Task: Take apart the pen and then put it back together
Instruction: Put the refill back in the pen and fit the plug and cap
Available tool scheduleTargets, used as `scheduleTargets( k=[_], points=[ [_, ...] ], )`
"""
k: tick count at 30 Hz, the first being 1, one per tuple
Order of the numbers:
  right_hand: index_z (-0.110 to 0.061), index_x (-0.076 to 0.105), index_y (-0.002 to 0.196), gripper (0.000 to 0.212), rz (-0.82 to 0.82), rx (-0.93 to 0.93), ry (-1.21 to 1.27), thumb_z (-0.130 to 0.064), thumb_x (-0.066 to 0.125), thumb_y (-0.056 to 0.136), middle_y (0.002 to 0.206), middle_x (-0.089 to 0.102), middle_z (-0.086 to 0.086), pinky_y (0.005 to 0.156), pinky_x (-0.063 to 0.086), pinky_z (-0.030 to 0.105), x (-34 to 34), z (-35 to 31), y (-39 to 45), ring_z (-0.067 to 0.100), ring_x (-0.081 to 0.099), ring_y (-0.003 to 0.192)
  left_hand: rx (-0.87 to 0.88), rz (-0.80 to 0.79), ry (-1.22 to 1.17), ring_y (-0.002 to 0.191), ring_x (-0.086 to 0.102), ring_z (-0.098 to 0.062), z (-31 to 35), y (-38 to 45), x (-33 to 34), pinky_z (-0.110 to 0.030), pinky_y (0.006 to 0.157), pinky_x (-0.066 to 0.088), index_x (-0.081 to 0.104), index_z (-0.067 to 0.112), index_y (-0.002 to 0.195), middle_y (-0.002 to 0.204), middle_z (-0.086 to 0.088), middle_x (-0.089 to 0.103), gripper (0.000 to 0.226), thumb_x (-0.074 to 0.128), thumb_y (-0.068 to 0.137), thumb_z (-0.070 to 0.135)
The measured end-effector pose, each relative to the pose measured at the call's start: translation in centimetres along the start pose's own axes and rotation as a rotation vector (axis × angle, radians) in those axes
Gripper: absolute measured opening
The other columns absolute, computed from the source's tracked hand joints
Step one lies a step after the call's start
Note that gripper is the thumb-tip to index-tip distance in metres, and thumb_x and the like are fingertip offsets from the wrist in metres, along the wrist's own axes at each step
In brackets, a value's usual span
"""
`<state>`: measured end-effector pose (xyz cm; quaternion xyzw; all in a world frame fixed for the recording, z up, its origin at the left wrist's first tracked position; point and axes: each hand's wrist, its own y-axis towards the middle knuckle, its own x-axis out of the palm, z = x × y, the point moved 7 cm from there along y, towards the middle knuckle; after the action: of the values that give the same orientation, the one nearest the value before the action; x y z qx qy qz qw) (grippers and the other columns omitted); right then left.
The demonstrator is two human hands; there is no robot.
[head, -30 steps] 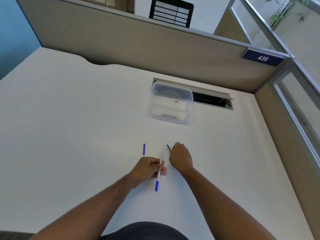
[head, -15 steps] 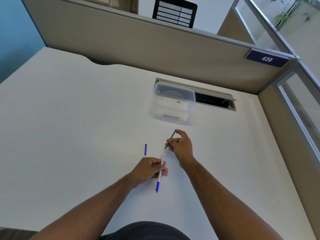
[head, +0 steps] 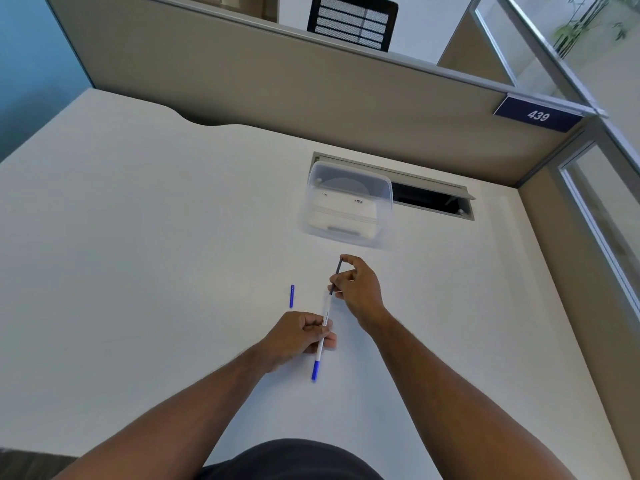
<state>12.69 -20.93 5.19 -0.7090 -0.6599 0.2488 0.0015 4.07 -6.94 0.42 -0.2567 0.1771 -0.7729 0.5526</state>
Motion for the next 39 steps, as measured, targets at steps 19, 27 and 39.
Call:
scheduleTargets(
  k=[19, 27, 39],
  points=[
    [-0.016, 0.071, 0.098, 0.013, -0.103, -0.101, -0.327, -0.020, 0.058, 0.098, 0.088, 0.074, -0.004, 0.087, 0.060, 0.044, 1.1, 1.3, -2.0, 0.016, 0.071, 0.083, 0.029, 0.027, -0.019, 0.098, 0.077, -0.028, 0.1, -0.2, -0.1, -0.045, 0.097, 0.058, 0.070, 0.002, 0.115, 0.104, -0.017, 0.079, 0.020, 0.061, 0.098, 0.009],
    [-0.015, 0.069, 0.114, 0.021, -0.071, -0.102, -0.298, -0.019, 0.052, 0.101, 0.105, 0.074, 0.000, 0.092, 0.057, 0.036, 0.7, 1.0, -1.7, 0.015, 0.070, 0.092, 0.022, 0.048, -0.032, 0.096, 0.078, -0.027, -0.3, -0.5, -0.1, -0.038, 0.091, 0.061, 0.069, 0.001, 0.117, 0.104, -0.017, 0.079, 0.022, 0.061, 0.099, 0.010],
    [-0.016, 0.069, 0.114, 0.022, -0.207, -0.373, -0.889, -0.017, 0.057, 0.096, 0.112, 0.075, 0.001, 0.093, 0.048, 0.038, 7.7, -3.4, -0.5, 0.024, 0.067, 0.103, -0.004, 0.081, 0.028, 0.096, 0.078, -0.022, -1.3, -1.6, -0.7, -0.038, 0.093, 0.060, 0.070, 0.004, 0.116, 0.105, -0.012, 0.080, 0.021, 0.061, 0.099, 0.014]
  ],
)
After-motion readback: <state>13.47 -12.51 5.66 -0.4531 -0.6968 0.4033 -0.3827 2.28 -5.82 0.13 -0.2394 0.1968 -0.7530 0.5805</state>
